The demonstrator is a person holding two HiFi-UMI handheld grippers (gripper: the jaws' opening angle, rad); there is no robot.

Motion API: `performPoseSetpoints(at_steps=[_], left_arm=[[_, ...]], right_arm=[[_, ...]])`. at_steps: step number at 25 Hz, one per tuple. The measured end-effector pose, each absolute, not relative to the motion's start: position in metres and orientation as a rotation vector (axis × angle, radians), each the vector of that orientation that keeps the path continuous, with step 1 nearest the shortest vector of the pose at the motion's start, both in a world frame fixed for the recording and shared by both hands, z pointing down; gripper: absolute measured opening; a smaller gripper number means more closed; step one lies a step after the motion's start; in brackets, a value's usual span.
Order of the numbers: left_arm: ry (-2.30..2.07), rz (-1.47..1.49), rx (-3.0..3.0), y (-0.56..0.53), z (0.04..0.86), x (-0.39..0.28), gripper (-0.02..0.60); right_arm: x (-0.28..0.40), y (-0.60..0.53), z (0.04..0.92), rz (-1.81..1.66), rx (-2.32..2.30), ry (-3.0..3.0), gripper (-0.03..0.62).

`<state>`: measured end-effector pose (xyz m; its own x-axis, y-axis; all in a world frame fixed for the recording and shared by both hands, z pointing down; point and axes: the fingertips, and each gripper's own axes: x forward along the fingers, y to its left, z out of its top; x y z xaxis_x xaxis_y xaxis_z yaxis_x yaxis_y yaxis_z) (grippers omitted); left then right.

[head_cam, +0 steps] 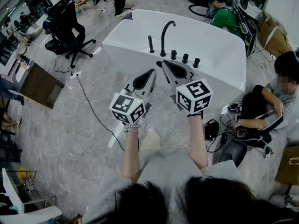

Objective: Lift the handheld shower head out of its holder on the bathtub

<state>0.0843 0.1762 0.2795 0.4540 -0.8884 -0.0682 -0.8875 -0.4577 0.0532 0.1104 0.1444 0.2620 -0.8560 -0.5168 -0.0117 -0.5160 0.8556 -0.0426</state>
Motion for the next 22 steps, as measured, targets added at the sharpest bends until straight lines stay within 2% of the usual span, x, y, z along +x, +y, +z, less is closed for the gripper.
performPoseSetpoints(at_steps=[14,22], left_arm=[[-1.638,-0.104,2.650,0.166,0.284,0.090,0.006],[-1.647,-0.090,2.642,0.145,0.282,0.062,0.006]], right_arm=[[0.115,0.131,0.269,-0.110,-0.807,3.012,-0.001],[0.085,0.109,0.269,-0.115,-0.774,3.014,0.000]])
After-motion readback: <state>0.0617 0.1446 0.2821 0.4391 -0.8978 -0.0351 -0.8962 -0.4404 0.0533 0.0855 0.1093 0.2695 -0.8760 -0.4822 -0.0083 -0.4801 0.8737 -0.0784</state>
